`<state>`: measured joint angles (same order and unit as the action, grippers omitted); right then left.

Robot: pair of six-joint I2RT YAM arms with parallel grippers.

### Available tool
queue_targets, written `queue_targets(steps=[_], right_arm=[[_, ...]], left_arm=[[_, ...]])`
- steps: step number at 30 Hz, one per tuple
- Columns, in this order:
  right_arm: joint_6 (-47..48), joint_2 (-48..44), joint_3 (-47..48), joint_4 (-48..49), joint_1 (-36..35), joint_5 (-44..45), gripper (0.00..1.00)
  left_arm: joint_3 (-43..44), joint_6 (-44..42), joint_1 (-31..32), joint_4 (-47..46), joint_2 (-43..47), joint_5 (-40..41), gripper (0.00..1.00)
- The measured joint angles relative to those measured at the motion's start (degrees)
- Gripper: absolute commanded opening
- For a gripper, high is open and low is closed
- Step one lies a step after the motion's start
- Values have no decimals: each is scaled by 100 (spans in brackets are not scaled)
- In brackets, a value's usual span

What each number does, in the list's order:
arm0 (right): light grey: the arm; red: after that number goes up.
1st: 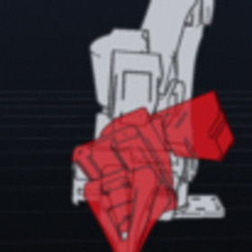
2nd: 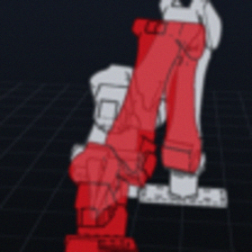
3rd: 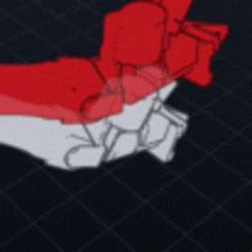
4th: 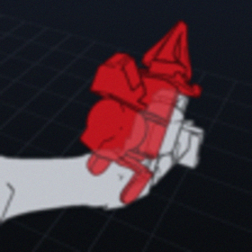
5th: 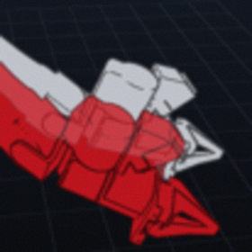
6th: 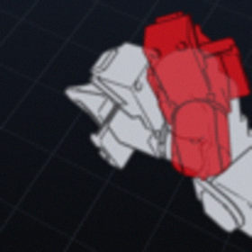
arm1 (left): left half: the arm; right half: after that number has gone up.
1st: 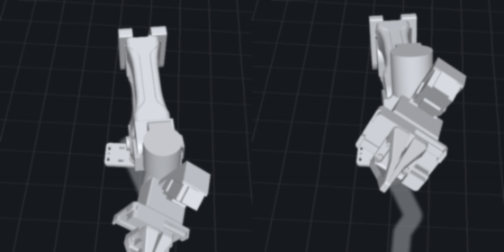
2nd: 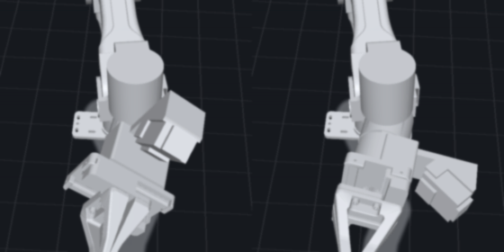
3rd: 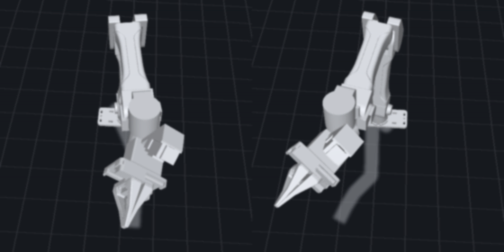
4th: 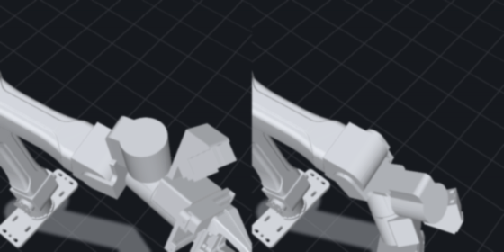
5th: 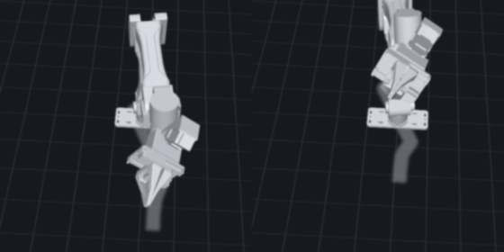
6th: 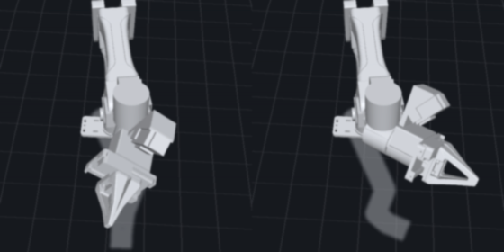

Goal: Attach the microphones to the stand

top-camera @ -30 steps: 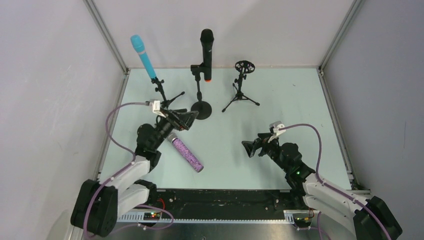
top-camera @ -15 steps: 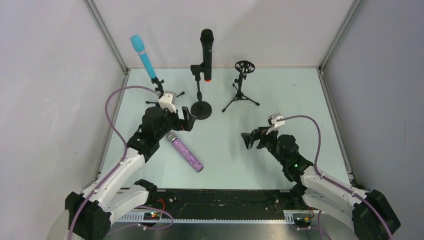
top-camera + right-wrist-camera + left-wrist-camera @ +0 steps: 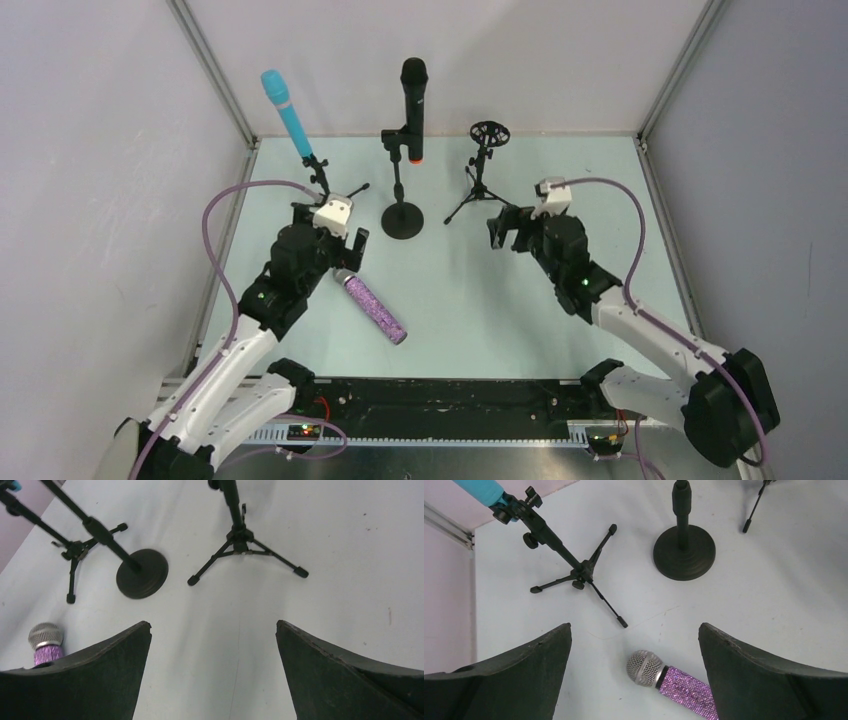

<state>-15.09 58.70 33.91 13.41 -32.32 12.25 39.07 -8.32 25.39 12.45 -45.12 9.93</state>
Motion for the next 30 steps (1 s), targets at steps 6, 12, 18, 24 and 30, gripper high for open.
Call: queue_targets(steps=[6,12,18,24,30], right_arm=[[-31,737,1200,-776,245,-4,98],[-203,1335,2037,-1207,551,-127,95],[-562,2393,3329,-1947,874,-417,99],[-894,3351,4304,-2490,1117,-944,99],[-872,4822,6271,-3539,1156,-1493,96]], left_arm=[[-96,-413,44,42,55,31,100],[-302,-890,223,55,79,59,100],[-793,-1766,533,94,323,195,100],[-931,-2184,645,144,492,247,100],[-933,-2310,664,146,511,184,100]])
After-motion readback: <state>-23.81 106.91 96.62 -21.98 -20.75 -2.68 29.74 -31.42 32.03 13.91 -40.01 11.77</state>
